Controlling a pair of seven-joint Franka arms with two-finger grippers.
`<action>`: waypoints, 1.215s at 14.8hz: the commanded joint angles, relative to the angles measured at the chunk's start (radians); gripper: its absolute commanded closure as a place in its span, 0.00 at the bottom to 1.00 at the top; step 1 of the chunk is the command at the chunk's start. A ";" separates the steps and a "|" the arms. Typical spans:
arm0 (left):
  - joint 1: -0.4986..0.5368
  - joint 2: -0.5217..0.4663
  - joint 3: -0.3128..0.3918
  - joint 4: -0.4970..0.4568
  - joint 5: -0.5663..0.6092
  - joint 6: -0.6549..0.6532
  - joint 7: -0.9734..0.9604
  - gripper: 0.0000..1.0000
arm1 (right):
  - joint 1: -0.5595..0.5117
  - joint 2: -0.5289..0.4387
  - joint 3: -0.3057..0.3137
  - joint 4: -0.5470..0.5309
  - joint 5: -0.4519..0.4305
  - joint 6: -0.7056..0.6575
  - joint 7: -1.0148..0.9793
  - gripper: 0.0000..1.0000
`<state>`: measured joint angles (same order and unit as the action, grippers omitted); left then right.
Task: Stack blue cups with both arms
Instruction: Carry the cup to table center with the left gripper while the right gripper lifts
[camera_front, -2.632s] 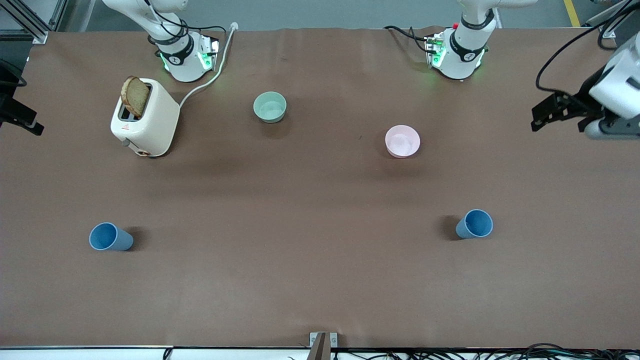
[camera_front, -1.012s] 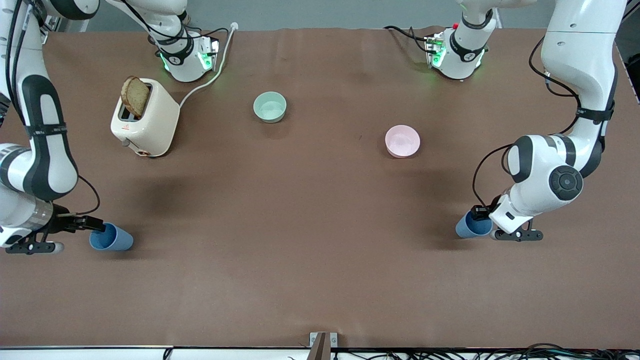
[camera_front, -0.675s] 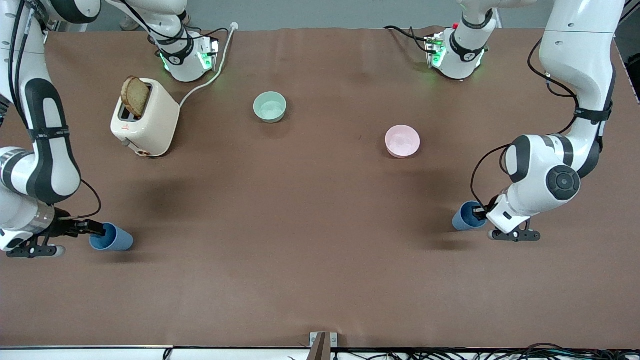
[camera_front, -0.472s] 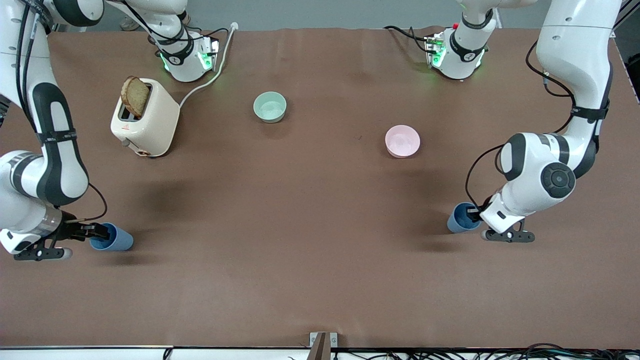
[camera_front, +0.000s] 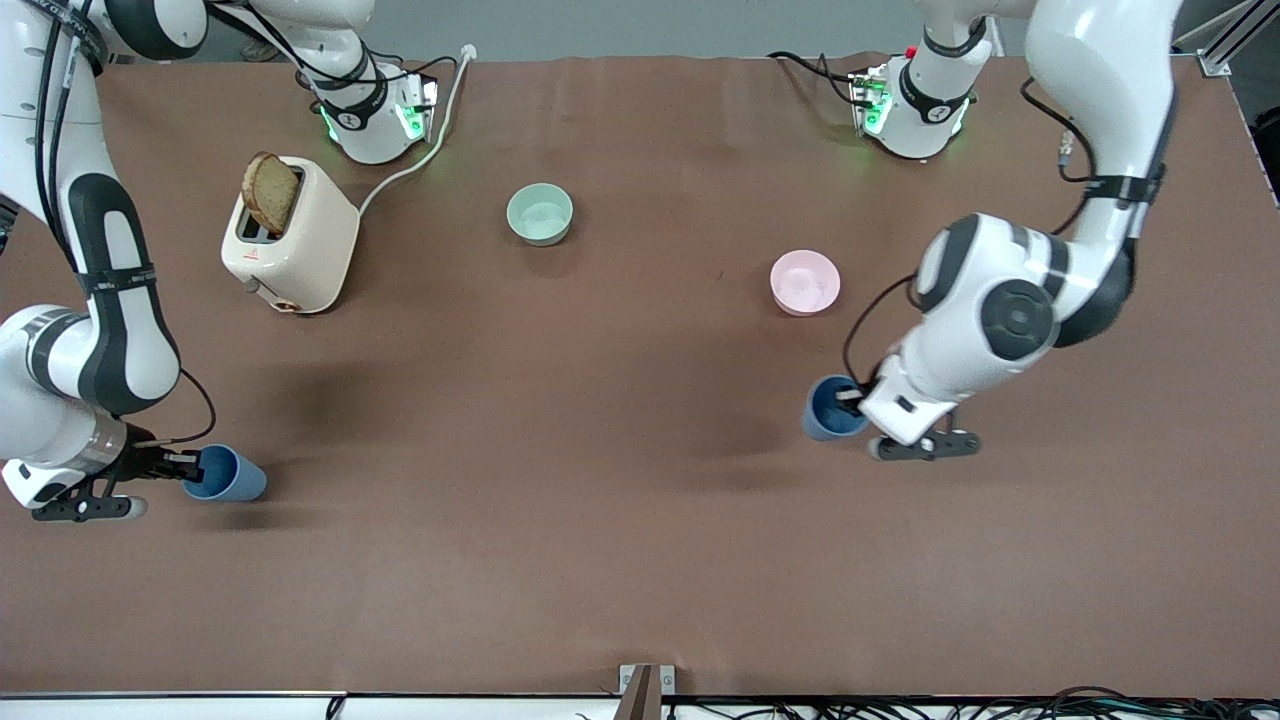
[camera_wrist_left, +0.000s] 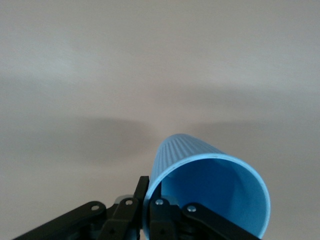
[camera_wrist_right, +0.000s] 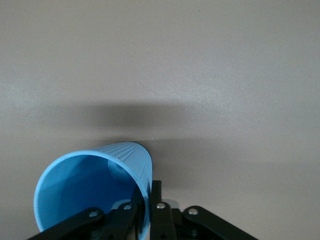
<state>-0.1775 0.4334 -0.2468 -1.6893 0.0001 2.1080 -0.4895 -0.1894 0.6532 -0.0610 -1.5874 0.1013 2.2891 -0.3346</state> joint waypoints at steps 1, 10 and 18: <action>-0.104 0.039 0.001 0.037 0.043 -0.016 -0.199 1.00 | -0.007 -0.012 0.006 0.000 0.014 -0.040 -0.017 0.99; -0.315 0.165 0.004 0.066 0.082 0.062 -0.501 1.00 | 0.030 -0.420 0.003 -0.005 0.000 -0.512 0.160 0.99; -0.336 0.203 0.000 0.068 0.136 0.075 -0.551 1.00 | 0.030 -0.739 0.001 -0.072 -0.006 -0.700 0.160 0.99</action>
<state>-0.4991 0.6144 -0.2465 -1.6454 0.1156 2.1755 -1.0218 -0.1575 -0.0218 -0.0603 -1.6076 0.1007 1.5849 -0.1885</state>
